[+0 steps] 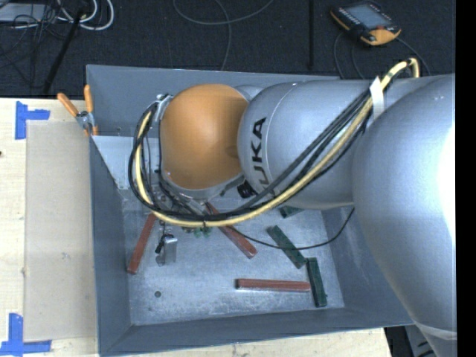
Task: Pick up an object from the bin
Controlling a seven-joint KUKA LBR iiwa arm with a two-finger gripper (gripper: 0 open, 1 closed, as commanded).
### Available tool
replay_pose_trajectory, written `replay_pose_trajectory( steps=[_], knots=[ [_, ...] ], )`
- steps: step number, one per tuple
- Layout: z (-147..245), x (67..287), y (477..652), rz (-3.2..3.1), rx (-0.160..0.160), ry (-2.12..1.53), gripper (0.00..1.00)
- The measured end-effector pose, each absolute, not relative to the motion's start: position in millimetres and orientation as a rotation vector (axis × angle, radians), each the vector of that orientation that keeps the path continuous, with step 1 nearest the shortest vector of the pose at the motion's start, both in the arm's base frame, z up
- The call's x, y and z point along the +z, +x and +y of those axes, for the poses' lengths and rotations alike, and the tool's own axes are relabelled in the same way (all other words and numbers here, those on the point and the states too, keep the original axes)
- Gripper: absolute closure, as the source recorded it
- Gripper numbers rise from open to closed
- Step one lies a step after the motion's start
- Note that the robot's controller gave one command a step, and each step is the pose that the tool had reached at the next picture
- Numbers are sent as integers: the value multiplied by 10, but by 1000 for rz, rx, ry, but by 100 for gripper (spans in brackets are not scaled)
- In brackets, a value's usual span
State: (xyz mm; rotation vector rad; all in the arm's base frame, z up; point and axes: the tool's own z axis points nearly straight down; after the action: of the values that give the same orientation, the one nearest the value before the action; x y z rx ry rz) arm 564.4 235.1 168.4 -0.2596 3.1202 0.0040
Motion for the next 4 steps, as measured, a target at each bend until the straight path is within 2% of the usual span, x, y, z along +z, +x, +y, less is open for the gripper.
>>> replay_pose_trajectory(
  steps=[1,2,3,4],
  knots=[
    [2424,1440,5726,3114,-1,-447,0],
    [2402,1288,5881,3033,1,-809,0],
    [2463,660,6054,3007,1,-916,0],
    [2454,698,6050,2855,2,-1307,100]
  ],
)
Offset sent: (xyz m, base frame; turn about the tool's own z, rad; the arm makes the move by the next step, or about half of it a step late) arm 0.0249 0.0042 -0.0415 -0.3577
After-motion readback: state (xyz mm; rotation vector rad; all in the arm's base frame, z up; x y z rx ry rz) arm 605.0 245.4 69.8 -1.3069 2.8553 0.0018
